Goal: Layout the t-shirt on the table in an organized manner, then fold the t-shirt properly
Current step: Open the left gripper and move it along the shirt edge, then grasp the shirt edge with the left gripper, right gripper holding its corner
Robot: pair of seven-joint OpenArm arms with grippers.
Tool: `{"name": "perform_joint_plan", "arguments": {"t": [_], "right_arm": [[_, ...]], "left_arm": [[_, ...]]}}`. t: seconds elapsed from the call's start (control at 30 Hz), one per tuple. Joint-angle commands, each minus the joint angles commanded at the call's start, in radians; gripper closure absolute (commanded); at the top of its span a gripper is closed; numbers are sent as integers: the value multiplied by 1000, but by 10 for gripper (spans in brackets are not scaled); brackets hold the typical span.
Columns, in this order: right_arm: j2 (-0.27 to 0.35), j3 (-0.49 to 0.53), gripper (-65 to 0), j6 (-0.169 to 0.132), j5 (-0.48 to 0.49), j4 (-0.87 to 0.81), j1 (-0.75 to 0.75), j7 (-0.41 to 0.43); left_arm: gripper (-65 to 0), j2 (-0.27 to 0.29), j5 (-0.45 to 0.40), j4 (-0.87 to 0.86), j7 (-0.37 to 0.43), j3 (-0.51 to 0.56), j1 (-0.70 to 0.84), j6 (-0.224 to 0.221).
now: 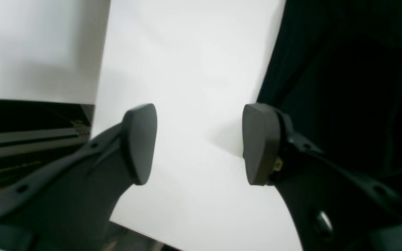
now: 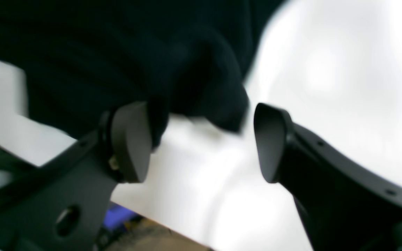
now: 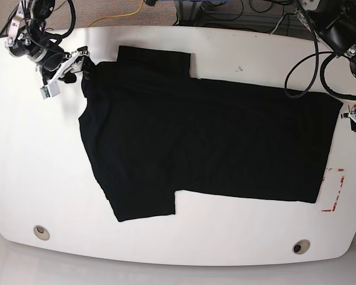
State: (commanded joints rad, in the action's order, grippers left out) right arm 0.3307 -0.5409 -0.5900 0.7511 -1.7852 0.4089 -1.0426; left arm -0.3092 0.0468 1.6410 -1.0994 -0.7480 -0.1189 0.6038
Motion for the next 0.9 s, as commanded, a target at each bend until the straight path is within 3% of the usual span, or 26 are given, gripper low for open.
{"name": "perform_joint_plan", "arguments": {"t": [0.2, 0.3, 0.73, 0.8, 0.9], "right_arm": [[-35, 2, -430, -89, -89, 3, -3, 31], [-69, 5, -430, -106, -118, 3, -11, 34], [-180, 8, -426, -108, -262, 31, -110, 34], [-181, 6, -396, -108, -273, 49, -126, 34], [-181, 5, -298, -108, -278, 81, -143, 34]], "left_arm": [[-360, 0, 0, 0, 0, -2, 8, 2], [-360, 0, 0, 0, 0, -2, 8, 2], [-360, 2, 0, 0, -2, -2, 18, 2], [-360, 2, 0, 0, 0, -2, 29, 2], [-360, 2, 0, 0, 0, -2, 34, 2]]}}
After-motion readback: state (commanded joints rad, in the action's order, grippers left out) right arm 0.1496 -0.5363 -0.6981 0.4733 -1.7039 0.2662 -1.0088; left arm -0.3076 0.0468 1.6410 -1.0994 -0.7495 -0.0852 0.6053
